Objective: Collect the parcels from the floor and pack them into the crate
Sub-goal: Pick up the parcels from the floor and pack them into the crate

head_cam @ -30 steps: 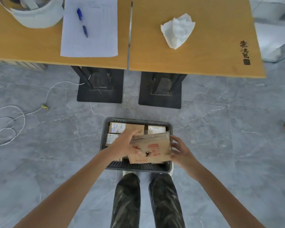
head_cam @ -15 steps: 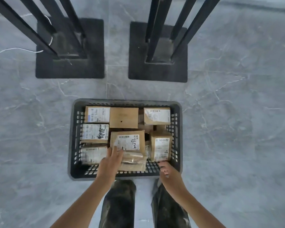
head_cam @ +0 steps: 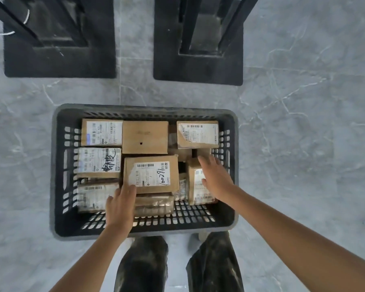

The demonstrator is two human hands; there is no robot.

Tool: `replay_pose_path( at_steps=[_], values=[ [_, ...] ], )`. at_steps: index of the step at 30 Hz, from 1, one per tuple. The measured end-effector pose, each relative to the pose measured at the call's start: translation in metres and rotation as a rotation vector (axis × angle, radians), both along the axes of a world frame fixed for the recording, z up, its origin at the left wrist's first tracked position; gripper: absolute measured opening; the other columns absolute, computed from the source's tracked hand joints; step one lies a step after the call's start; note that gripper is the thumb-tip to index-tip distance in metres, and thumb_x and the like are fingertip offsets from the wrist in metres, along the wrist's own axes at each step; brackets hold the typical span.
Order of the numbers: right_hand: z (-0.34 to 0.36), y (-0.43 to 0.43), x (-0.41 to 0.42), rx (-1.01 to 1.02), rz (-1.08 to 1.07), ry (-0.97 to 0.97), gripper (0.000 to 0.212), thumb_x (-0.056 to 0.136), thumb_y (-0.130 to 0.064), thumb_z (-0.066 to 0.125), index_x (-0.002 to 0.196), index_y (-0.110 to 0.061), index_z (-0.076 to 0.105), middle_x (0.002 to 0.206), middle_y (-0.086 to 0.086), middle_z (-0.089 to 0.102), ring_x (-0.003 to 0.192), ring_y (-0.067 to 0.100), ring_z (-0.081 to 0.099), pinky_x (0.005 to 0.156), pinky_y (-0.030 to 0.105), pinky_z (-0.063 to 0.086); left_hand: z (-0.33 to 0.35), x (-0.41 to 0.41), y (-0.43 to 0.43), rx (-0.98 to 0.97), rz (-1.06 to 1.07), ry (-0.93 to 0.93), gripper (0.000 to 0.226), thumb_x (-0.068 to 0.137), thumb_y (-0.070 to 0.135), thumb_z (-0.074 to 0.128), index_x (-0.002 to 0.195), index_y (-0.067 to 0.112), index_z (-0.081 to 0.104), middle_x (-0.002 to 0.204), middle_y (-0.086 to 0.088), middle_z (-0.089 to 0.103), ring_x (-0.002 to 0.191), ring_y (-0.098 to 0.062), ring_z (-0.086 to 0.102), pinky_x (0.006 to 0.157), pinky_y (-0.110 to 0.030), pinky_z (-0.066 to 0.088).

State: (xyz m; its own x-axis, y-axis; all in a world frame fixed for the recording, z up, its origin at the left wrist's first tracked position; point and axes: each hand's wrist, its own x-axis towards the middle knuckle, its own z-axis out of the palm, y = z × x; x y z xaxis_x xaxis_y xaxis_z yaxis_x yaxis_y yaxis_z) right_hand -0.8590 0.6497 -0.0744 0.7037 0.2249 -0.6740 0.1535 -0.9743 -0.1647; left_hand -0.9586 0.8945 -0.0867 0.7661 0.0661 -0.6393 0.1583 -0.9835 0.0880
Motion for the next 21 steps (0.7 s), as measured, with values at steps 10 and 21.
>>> replay_pose_path(
  at_steps=[10,21],
  values=[
    [-0.028,-0.001,0.008,0.048,-0.154,0.021,0.022,0.091,-0.003,0.050,0.109,-0.008,0.061,0.107,0.009,0.066,0.096,0.027,0.061,0.086,0.039,0.053,0.020,-0.006,-0.015,-0.184,-0.046,-0.025,0.011,0.086,0.016,0.063,0.095,0.015,0.057,0.103,0.001,0.065,0.090,-0.013,0.064,0.076,-0.028,0.055],
    [-0.029,0.005,-0.046,0.309,-0.985,0.221,0.096,0.085,-0.013,0.067,0.152,-0.021,-0.002,0.156,0.013,0.021,0.135,0.031,0.038,0.103,0.038,0.040,0.043,0.002,-0.079,-0.481,-0.004,0.047,0.016,0.093,0.021,0.051,0.109,0.019,0.056,0.102,0.006,0.064,0.090,-0.007,0.062,0.078,-0.027,0.055]
  ],
)
